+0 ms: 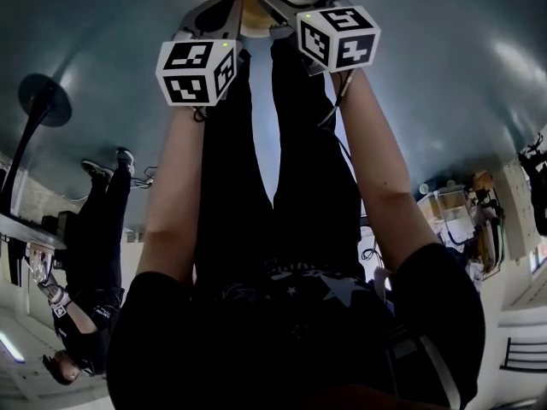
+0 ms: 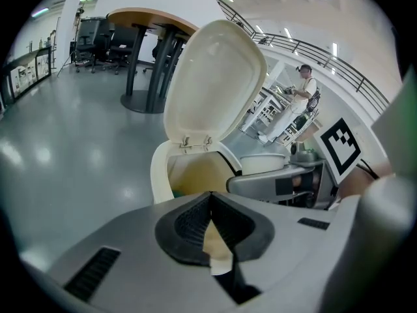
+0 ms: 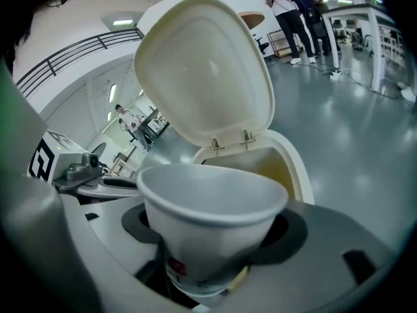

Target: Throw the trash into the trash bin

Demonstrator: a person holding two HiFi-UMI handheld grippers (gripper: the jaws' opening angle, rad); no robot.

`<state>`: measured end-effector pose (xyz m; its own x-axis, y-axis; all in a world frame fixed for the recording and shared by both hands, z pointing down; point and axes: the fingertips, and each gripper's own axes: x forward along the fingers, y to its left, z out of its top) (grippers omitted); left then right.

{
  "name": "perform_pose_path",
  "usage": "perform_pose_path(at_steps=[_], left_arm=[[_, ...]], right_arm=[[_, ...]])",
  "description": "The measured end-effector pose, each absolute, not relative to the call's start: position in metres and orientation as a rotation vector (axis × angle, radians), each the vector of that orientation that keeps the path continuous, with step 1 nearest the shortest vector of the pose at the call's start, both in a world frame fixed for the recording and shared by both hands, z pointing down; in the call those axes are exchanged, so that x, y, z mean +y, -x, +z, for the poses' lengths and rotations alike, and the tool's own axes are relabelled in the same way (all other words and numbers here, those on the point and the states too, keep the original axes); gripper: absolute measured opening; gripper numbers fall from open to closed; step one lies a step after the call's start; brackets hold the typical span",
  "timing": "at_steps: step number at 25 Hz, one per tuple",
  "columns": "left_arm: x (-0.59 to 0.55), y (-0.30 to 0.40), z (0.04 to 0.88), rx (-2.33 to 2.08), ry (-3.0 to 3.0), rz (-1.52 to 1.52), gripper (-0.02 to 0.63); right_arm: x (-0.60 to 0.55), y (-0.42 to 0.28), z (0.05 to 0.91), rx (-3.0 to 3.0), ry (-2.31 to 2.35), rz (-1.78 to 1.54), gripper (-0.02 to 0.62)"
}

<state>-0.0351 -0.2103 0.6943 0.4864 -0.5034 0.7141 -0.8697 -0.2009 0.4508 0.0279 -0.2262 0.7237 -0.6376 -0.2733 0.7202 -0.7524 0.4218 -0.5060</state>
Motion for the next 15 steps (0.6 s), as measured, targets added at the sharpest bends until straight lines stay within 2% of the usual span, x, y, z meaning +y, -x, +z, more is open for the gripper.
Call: perform_pose_path(at_steps=[15], left_arm=[[-0.200,0.034,0.703,-1.147,-1.839,0.546,0.011]], right_arm=[[-0.215,-0.033,0.744,-2.051,-0.849,1.166,0.337]])
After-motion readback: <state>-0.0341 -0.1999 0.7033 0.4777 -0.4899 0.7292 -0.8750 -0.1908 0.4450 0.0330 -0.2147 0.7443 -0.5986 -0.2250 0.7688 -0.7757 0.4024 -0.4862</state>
